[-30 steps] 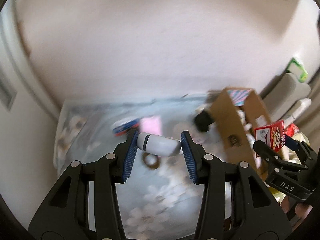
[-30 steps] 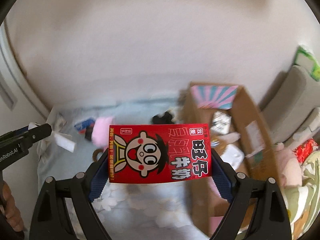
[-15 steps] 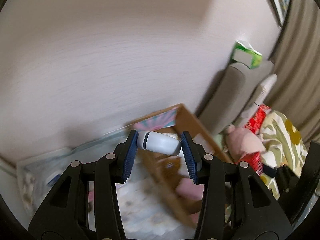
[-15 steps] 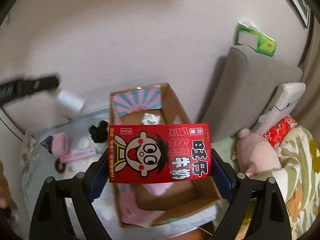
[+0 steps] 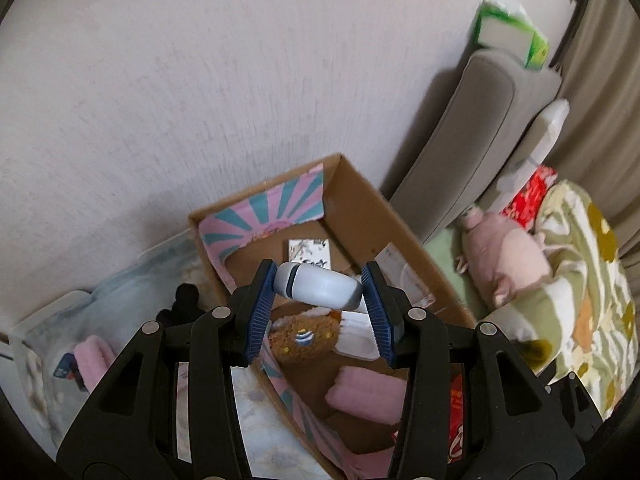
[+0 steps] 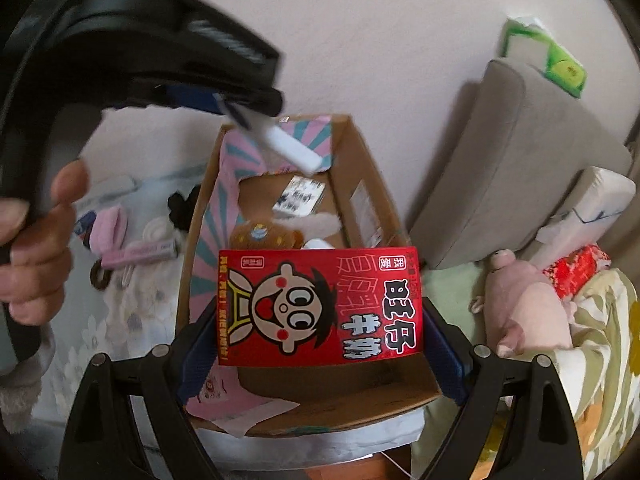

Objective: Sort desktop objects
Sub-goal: 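Carry the ring clip and milk carton into the cardboard box, open both tools, then move both tools back over the items on the floral cover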

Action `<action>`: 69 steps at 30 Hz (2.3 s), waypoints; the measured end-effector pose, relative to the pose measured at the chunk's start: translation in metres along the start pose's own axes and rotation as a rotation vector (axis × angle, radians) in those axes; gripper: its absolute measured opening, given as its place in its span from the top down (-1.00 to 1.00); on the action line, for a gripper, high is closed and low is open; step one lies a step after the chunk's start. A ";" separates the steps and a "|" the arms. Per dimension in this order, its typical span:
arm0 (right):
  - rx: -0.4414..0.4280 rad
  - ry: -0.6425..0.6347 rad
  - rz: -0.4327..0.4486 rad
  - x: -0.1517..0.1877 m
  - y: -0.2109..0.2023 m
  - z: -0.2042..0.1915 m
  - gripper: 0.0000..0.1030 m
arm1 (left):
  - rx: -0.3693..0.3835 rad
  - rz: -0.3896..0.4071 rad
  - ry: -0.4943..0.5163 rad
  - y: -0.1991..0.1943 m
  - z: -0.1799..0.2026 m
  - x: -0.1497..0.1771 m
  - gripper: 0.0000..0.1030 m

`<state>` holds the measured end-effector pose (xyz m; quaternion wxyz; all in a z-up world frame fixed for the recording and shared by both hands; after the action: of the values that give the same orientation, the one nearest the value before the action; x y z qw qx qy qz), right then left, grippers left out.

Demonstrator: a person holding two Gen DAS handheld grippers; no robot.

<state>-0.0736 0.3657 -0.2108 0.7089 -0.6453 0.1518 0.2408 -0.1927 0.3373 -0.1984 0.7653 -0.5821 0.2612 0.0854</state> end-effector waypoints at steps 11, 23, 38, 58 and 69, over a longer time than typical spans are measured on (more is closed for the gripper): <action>-0.035 -0.015 -0.022 0.005 0.015 -0.001 -0.72 | -0.033 -0.012 -0.005 0.009 -0.003 0.003 0.21; -0.083 -0.002 0.063 -0.011 0.002 -0.004 -0.73 | -0.008 0.062 -0.037 -0.032 -0.015 -0.015 -0.98; -0.081 0.032 0.129 -0.019 -0.011 -0.005 -0.73 | -0.059 0.156 -0.166 -0.082 -0.087 -0.016 -0.98; -0.149 -0.017 0.174 -0.014 -0.034 -0.069 -0.73 | -0.269 0.309 -0.296 -0.204 -0.230 0.017 -0.98; -0.212 -0.115 0.157 -0.030 -0.028 -0.131 -0.73 | -0.367 0.269 -0.379 -0.220 -0.297 0.070 -0.98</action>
<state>-0.0711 0.2304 -0.1875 0.6232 -0.6878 0.1348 0.3468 -0.1271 -0.0209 -0.1018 0.6642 -0.6446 0.1684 0.3390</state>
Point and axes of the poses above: each gripper's, at about its wrist camera, not at the fingertips, and y roughly the way its jaws point, z to its right, x to its underside, the point moved 10 cm from there along y, roughly the way its jaws point, and after that the axes turned 10 degrees about -y, right-handed, at the moved point
